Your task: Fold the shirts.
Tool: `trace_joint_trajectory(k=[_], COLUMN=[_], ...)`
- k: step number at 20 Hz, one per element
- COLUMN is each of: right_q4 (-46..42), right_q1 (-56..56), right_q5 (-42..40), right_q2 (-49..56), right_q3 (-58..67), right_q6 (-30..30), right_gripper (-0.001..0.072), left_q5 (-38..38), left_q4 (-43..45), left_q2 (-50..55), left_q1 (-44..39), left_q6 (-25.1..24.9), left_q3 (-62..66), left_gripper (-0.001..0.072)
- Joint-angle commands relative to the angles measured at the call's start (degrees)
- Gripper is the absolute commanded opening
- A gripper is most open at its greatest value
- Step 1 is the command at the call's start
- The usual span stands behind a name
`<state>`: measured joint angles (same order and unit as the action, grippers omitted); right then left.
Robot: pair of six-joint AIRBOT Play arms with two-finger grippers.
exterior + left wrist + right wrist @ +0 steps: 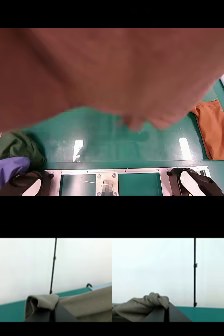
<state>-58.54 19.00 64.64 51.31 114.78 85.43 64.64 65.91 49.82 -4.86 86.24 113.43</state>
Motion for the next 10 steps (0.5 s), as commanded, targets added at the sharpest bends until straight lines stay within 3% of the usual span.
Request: trace_joint_trajectory(k=[1, 5, 10], right_q4=[9.1, 9.4, 9.5], right_q1=[-0.3, -6.4, -14.8], right_q5=[-1.0, -1.7, -12.0], right_q2=[6.1, 18.5, 38.0], right_q3=[-3.4, -10.9, -22.3], right_q6=[-3.5, -5.9, -7.7], right_gripper=[0.002, 0.002, 0.002], left_q5=[2.0, -0.1, -13.9], left_q4=[-0.3, -0.3, -1.1], left_q2=[2.2, 13.1, 37.6], left_q1=[0.0, 0.0, 0.0], left_q6=[0.3, -1.8, -7.4], left_q3=[-9.2, -25.0, -33.0], left_gripper=[0.003, 0.003, 0.003])
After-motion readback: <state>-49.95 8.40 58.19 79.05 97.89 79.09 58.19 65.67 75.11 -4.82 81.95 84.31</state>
